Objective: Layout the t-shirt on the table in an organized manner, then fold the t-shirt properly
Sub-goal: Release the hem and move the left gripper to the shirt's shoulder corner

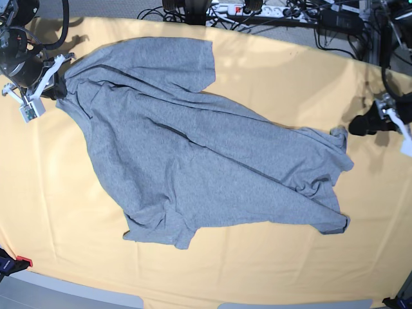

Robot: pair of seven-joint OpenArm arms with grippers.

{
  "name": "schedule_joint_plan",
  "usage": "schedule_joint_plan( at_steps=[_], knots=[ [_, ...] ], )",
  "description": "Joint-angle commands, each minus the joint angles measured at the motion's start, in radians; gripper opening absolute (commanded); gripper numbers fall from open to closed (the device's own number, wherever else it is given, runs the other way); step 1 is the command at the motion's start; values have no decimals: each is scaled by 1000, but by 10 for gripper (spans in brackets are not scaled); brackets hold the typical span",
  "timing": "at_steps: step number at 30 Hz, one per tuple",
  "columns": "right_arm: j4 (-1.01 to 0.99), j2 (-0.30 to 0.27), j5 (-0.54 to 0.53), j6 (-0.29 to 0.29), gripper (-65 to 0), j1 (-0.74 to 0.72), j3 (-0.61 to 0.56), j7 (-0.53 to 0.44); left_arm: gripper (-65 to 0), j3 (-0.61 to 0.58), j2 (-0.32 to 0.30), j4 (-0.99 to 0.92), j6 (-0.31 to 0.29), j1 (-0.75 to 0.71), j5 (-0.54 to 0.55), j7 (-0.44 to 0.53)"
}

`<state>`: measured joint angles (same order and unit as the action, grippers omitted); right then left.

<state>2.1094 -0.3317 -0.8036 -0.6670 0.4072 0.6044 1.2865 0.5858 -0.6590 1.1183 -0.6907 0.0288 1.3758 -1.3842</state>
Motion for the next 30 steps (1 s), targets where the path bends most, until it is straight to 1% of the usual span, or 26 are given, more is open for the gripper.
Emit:
schedule_joint_plan(
  at_steps=[1,4,6,9,11,13,14,15,16,18,19,22,24,27,28,30],
  knots=[
    [18,-15,-11,-6,-650,-3,9,-18,-175,9,-6,14,-5,19,-19,41],
    [18,-15,-11,-3,-650,-3,9,-11,-175,9,49,14,-5,19,-126,119],
    [18,-15,-11,-3,-650,-3,9,-11,-175,9,77,14,11,20,-183,165],
    [18,-15,-11,-3,-650,-3,9,-11,-175,9,110,14,36,27,-229,232],
    [18,-15,-11,-3,-650,-3,9,-11,-175,9,127,14,37,37,-246,223],
    [18,-15,-11,-3,-650,-3,9,-10,-178,-8,130,14,37,38,-236,201],
    [18,-15,-11,-3,-650,-3,9,-8,-202,-21,129,14,36,38,-234,187],
    [18,-15,-11,-3,-650,-3,9,-9,-255,-34,126,14,36,38,-235,173],
    [18,-15,-11,-3,-650,-3,9,-10,-341,-50,124,14,36,38,-235,169],
    [18,-15,-11,-3,-650,-3,9,-11,-565,-87,115,14,36,38,-235,170],
    [18,-15,-11,-3,-650,-3,9,-11,-650,-106,109,14,36,39,-234,172],
    [18,-16,-11,-3,-650,-3,9,-12,-650,-134,83,14,36,62,-223,146],
    [18,-21,-11,-3,-650,-3,9,-12,-650,-133,53,14,35,84,-144,88],
    [18,-40,-11,-3,-650,-3,9,-12,-650,-133,-3,14,17,109,52,-12],
    [18,-48,-11,-3,-650,-3,9,-12,-650,-133,-19,14,9,117,108,-12],
    [18,-58,-11,-3,-650,-4,9,-22,-650,-133,-49,16,6,119,108,-12]
  ],
)
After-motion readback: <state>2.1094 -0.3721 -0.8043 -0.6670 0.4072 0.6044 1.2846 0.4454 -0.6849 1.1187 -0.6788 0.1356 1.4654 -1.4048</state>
